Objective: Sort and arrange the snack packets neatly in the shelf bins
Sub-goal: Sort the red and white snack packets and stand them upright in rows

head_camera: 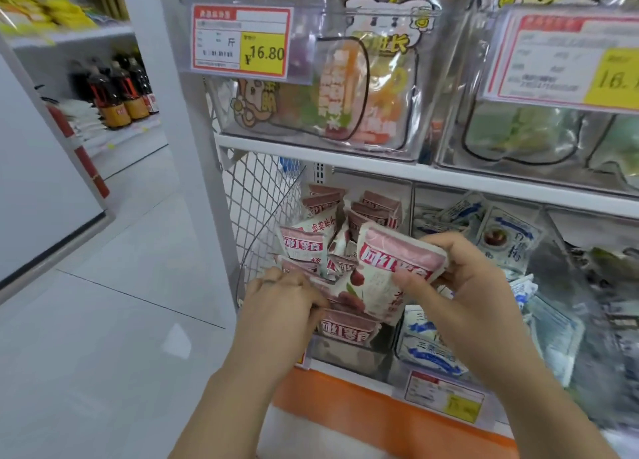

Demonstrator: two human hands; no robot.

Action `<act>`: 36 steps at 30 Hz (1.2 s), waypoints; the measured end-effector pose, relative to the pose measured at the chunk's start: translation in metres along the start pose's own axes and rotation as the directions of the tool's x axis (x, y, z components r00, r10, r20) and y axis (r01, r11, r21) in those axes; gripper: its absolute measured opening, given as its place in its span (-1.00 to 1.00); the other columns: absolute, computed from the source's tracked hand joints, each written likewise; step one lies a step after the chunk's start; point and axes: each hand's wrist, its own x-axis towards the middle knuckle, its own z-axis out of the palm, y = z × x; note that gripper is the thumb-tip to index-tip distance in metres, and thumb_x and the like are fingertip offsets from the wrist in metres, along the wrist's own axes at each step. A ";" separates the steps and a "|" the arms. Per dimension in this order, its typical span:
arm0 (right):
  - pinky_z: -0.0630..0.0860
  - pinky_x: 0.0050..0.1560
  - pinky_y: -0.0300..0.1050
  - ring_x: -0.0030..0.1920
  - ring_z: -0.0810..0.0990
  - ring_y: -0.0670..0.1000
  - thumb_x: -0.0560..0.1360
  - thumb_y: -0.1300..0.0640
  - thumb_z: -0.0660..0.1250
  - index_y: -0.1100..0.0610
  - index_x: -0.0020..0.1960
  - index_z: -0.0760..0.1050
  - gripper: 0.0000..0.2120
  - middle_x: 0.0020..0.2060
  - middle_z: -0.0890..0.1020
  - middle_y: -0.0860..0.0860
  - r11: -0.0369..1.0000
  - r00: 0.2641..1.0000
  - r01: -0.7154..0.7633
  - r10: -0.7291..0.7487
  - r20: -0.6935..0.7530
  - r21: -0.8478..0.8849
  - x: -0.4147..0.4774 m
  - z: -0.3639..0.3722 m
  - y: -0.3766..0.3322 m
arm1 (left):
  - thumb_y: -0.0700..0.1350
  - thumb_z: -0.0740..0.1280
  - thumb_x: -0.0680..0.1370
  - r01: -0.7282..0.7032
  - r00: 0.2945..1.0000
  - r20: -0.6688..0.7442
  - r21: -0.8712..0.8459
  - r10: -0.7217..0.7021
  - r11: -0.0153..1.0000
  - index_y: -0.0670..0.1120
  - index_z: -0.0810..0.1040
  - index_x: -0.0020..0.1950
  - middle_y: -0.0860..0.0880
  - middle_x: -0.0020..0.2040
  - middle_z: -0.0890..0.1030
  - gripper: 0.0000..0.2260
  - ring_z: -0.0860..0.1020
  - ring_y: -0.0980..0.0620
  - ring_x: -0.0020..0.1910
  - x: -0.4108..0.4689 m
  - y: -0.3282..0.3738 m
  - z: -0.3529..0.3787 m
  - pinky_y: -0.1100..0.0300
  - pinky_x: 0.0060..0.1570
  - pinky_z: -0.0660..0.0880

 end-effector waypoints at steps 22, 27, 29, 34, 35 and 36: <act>0.28 0.02 -0.17 -0.41 0.52 0.01 0.16 0.05 0.61 -0.01 -0.15 0.55 -0.66 -0.57 0.52 -0.07 0.648 0.945 0.292 -0.085 0.315 -0.703 -0.008 0.033 0.012 | -0.45 0.24 0.38 -0.051 0.995 0.057 -0.390 0.080 0.919 -0.10 0.67 0.03 0.01 -0.15 0.46 -0.62 0.48 0.03 -0.09 0.017 -0.006 0.003 0.18 -0.11 0.41; 0.24 -0.03 -0.09 -0.60 0.47 0.02 -0.03 0.13 0.64 0.02 -0.35 0.50 -0.63 -0.66 0.45 -0.01 0.579 0.935 0.328 -0.088 0.343 -0.746 -0.008 0.042 0.020 | -0.33 0.29 0.51 0.031 0.993 0.114 -0.525 0.035 0.850 -0.03 0.67 0.02 0.13 -0.17 0.49 -0.75 0.46 0.29 -0.19 0.018 -0.009 0.002 0.41 -0.09 0.42; 0.24 0.01 -0.06 -0.58 0.48 0.02 -0.01 0.15 0.61 0.02 -0.35 0.48 -0.64 -0.64 0.46 0.00 0.544 0.932 0.338 -0.082 0.353 -0.768 -0.010 0.043 0.023 | -0.20 0.28 0.56 0.091 0.992 0.122 -0.605 -0.020 0.791 0.00 0.65 0.03 0.17 -0.13 0.55 -0.82 0.50 0.35 -0.18 0.018 -0.008 -0.006 0.53 -0.13 0.39; 0.19 0.26 0.10 -0.28 0.63 -0.02 0.14 0.11 0.60 -0.10 -0.21 0.63 -0.73 -0.37 0.65 -0.15 0.621 0.949 0.308 -0.153 0.274 -0.720 -0.014 0.035 0.016 | 0.12 0.13 0.58 -0.020 0.987 0.129 -0.515 0.100 0.857 0.10 0.54 0.23 0.17 0.11 0.56 -0.69 0.49 0.19 0.11 0.006 0.004 -0.001 0.26 0.14 0.43; 0.16 0.28 0.12 -0.27 0.62 -0.01 0.16 0.12 0.59 -0.10 -0.26 0.63 -0.77 -0.38 0.65 -0.18 0.610 0.949 0.311 -0.159 0.272 -0.729 -0.013 0.034 0.017 | 0.18 0.05 0.55 -0.067 0.986 0.109 -0.429 0.125 0.901 0.11 0.52 0.25 0.14 0.15 0.56 -0.60 0.48 0.10 0.14 0.002 0.006 0.006 0.12 0.15 0.44; 0.15 0.29 0.13 -0.27 0.61 0.00 0.15 0.13 0.60 -0.11 -0.31 0.63 -0.78 -0.40 0.64 -0.19 0.591 0.948 0.313 -0.151 0.279 -0.743 -0.011 0.034 0.018 | 0.20 -0.01 0.51 -0.101 0.988 0.078 -0.328 0.133 0.939 0.12 0.51 0.27 0.12 0.17 0.55 -0.54 0.48 0.03 0.13 -0.002 0.007 0.013 0.03 0.12 0.45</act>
